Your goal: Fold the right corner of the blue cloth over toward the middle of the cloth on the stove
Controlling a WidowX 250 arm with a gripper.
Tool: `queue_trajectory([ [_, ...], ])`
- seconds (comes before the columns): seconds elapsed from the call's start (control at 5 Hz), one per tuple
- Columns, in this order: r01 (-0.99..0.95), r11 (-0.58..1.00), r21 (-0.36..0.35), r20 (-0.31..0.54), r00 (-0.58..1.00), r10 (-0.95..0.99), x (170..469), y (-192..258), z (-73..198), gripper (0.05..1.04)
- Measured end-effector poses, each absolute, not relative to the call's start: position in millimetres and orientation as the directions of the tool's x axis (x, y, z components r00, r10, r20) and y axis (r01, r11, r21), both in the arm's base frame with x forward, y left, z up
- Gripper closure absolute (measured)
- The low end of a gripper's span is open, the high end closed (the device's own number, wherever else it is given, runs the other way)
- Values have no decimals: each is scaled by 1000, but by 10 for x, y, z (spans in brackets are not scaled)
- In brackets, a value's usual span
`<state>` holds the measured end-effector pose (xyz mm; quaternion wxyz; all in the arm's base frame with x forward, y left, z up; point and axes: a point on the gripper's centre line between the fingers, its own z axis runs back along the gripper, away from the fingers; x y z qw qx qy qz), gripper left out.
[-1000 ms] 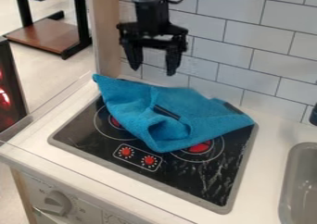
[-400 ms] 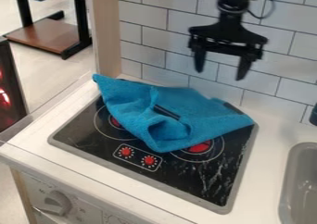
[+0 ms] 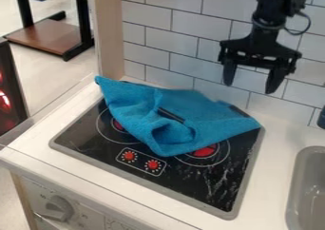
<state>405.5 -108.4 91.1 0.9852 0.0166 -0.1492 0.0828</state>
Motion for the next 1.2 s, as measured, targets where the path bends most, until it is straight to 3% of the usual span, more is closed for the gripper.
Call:
queue_trajectory([
  [0.4,-225,973,-48,263,937,230,4222,-1220,680,84],
  [1.0,-284,959,-12,182,942,281,4262,-1305,244,84],
  [1.2,-293,956,-10,170,942,290,4239,-1324,231,84],
])
